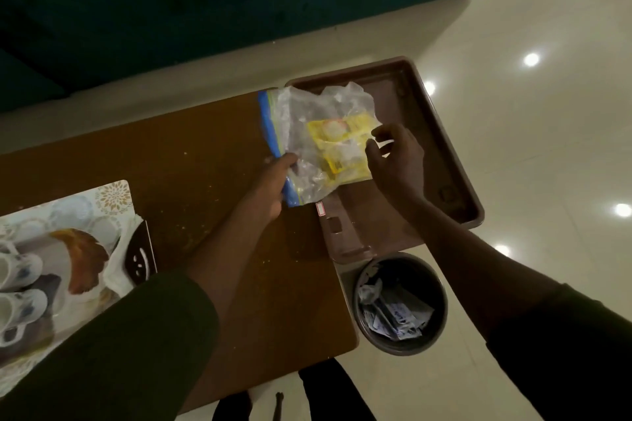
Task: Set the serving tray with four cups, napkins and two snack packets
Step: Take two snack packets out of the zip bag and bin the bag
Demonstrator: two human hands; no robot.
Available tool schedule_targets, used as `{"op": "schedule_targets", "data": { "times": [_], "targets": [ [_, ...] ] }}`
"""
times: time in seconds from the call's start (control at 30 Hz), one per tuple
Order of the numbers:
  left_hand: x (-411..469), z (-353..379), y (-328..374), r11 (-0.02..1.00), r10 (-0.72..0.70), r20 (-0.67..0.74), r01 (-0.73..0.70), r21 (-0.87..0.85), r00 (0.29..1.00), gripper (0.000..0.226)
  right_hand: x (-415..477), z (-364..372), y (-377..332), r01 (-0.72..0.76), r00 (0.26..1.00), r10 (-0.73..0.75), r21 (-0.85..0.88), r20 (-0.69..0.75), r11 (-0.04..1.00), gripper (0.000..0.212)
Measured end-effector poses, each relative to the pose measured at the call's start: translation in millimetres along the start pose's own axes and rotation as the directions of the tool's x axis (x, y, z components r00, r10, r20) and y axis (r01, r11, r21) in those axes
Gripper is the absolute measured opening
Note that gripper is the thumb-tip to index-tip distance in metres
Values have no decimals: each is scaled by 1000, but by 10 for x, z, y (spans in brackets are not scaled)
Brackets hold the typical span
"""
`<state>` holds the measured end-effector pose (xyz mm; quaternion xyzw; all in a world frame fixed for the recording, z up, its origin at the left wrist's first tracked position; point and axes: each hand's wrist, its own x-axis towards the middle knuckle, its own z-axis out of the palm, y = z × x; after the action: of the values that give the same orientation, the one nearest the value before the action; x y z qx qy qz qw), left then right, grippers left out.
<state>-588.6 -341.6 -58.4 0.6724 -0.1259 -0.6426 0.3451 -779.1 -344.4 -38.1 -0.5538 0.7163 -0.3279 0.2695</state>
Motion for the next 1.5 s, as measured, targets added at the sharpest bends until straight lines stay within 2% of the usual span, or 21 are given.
{"op": "schedule_targets", "data": {
  "times": [0.13, 0.23, 0.3, 0.37, 0.47, 0.53, 0.6, 0.73, 0.83, 0.93, 1.0, 1.1, 1.23, 1.33, 1.5],
  "targets": [
    [-340, 269, 275, 996, 80, 217, -68, -65, 973, 16, 34, 5, -343, 14, 997, -1, 171, -76, 985, 18],
    [-697, 427, 472, 982, 157, 364, -106, -155, 918, 5, 68, -65, -753, 102, 987, -64, 271, -145, 957, 19],
    [-944, 448, 638, 968, 224, 425, -148, -205, 877, 12, 69, -174, -1058, 138, 980, -81, 319, -184, 938, 16],
    [-1176, 354, 813, 941, 307, 475, -190, -280, 825, 17, 13, -282, -1376, 155, 983, -101, 395, -153, 906, 17],
    [-1377, 54, 993, 905, 386, 506, -209, -371, 771, 37, -175, -293, -1762, 116, 988, -151, 488, 33, 865, 27],
    [-1399, -211, 1022, 914, 371, 489, -217, -343, 790, 52, -340, -142, -1886, -7, 972, -110, 497, 206, 868, 32],
    [-1378, -472, 985, 936, 346, 442, -272, -223, 828, 62, -508, 79, -1929, -128, 942, -45, 481, 331, 868, 36],
    [-1329, -859, 779, 930, 299, 245, -339, 143, 922, 42, -759, 425, -1948, -252, 883, 15, 447, 469, 858, 45],
    [-1230, -1095, 620, 941, 259, 121, -278, 192, 958, 50, -861, 620, -1884, -309, 818, 38, 381, 574, 872, 48],
    [-1203, -1279, 473, 957, 156, 66, -168, 236, 986, 56, -984, 766, -1789, -276, 767, 32, 284, 641, 918, 46],
    [-1214, -1388, 385, 965, 141, 87, -156, 209, 986, 43, -1041, 818, -1736, -230, 758, 3, 262, 652, 937, 43],
    [-1199, -1538, 331, 971, 198, 43, -202, 131, 979, 24, -1089, 859, -1733, -198, 730, -54, 286, 681, 937, 38],
    [-1198, -1658, 362, 960, 256, 11, -256, 113, 967, 18, -1128, 914, -1803, -305, 718, -10, 328, 696, 894, 26],
    [-1186, -1737, 408, 959, 270, -43, -264, 102, 962, 6, -1144, 936, -1796, -366, 767, 82, 328, 637, 871, 17],
    [-1172, -1904, 464, 906, 406, -167, -371, 205, 899, 19, -1117, 775, -1788, -167, 931, 86, 203, 354, 965, 28]
  ]
}}
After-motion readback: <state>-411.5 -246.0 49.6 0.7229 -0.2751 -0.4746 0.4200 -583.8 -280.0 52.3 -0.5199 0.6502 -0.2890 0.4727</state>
